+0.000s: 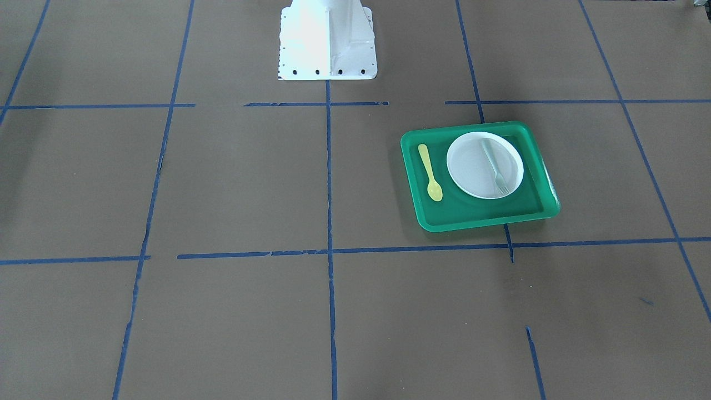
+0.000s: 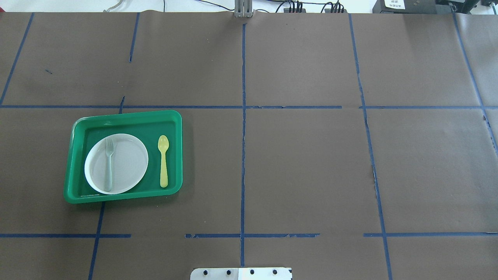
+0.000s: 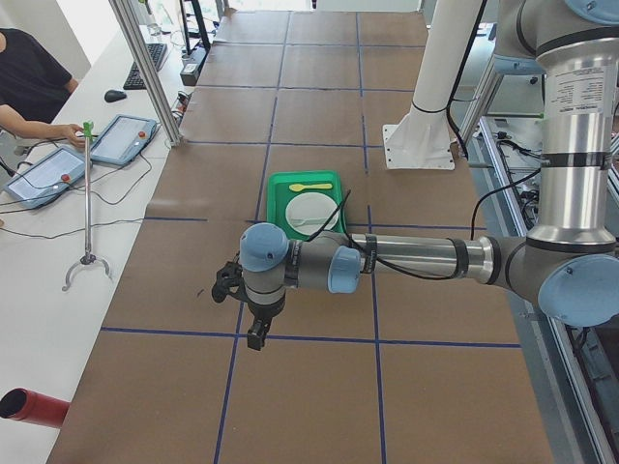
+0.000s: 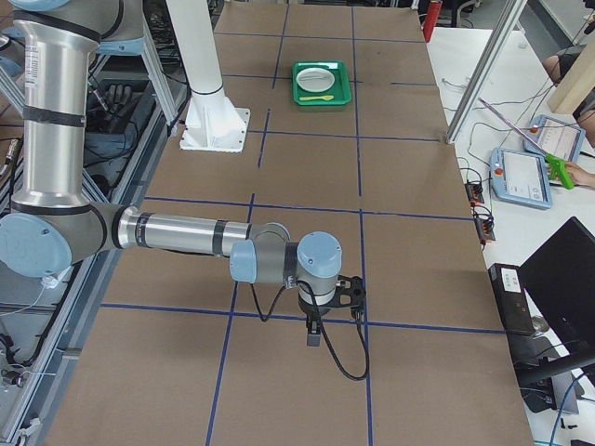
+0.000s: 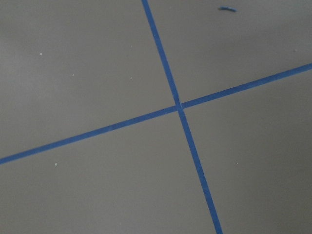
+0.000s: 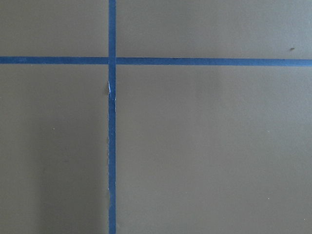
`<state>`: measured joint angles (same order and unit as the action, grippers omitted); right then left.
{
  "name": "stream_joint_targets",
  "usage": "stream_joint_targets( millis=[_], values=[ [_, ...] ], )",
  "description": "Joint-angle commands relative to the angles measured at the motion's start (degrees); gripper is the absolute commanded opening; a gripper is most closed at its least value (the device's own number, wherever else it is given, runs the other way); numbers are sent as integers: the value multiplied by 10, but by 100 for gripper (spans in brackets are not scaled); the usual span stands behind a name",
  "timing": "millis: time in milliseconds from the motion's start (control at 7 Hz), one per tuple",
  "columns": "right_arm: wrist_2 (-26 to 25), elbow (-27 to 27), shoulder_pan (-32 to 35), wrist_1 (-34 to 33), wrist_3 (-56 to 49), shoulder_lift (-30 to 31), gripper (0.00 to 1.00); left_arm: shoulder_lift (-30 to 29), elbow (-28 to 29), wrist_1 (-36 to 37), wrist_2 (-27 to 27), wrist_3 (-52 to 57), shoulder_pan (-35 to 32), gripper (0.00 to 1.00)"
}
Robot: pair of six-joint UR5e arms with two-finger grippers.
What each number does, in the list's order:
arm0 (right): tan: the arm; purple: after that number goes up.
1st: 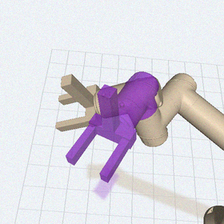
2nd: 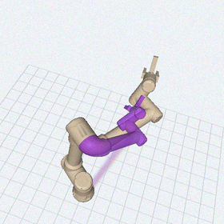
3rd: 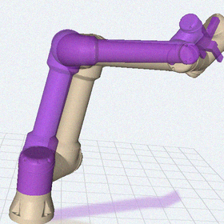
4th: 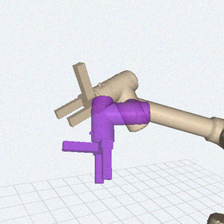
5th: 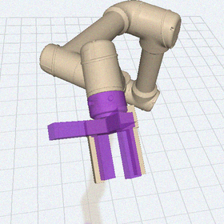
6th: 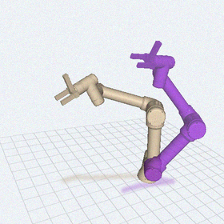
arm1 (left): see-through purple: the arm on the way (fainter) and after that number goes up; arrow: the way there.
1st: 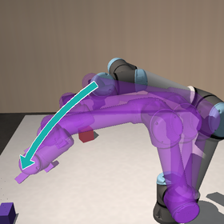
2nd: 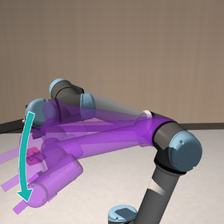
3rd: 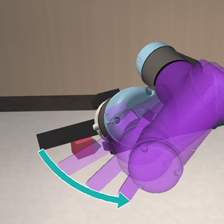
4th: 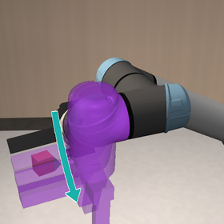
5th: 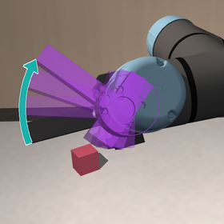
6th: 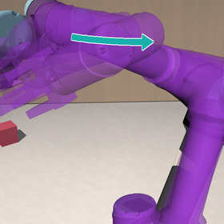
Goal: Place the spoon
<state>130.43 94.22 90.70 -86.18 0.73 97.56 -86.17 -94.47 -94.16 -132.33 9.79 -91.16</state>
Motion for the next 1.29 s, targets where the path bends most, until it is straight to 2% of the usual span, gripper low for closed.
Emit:
stream_joint_targets(
  millis=[0,1143],
  values=[
    [0,0,0,0,1,0,100,0,9,39,-8,-32,-1,100],
    [0,0,0,0,1,0,100,2,11,40,-15,-42,-1,100]
  ],
)
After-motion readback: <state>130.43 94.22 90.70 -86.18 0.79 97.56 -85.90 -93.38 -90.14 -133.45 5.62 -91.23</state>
